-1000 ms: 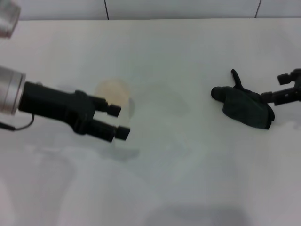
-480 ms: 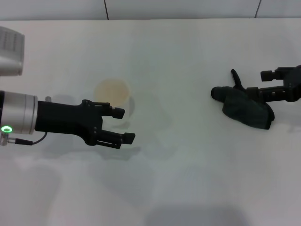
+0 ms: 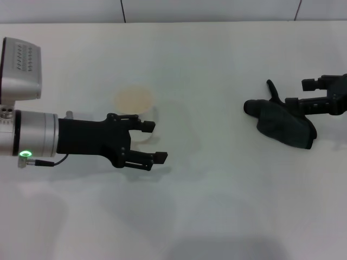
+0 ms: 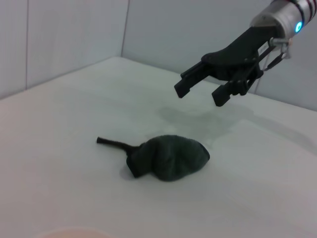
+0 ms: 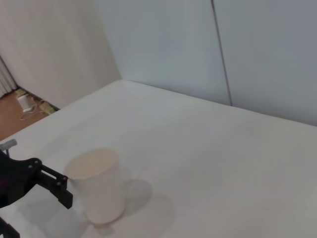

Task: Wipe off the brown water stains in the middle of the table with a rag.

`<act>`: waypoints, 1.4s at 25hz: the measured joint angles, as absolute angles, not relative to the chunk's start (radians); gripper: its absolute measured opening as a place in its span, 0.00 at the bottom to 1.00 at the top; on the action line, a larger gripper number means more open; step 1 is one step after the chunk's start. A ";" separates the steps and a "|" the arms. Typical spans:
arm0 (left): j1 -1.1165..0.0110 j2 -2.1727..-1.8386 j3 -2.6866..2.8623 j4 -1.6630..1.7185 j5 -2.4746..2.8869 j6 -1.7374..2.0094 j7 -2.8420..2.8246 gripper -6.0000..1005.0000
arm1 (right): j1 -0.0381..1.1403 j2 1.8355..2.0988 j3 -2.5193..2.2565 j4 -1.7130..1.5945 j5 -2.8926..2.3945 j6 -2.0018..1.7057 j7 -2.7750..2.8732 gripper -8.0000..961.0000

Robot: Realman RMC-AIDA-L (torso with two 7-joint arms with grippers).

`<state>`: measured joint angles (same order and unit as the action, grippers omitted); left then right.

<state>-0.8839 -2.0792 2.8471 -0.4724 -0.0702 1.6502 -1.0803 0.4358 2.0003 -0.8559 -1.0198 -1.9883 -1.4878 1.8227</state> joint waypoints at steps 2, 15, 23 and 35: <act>-0.881 -2.079 2.847 -0.462 -0.081 1.644 -1.063 0.86 | 0.436 2.000 -0.856 -1.015 -1.988 -1.481 1.822 0.89; -0.885 -2.074 2.847 -0.465 -0.012 1.719 -1.125 0.86 | 0.438 1.993 -0.842 -0.996 -1.986 -1.479 1.829 0.89; -0.859 -2.073 2.847 -0.495 -0.031 1.742 -1.121 0.86 | 0.436 1.991 -0.857 -0.996 -2.007 -1.500 1.816 0.89; -0.858 -2.074 2.847 -0.492 -0.027 1.740 -1.117 0.86 | 0.370 1.999 -0.861 -0.986 -2.011 -1.600 1.630 0.89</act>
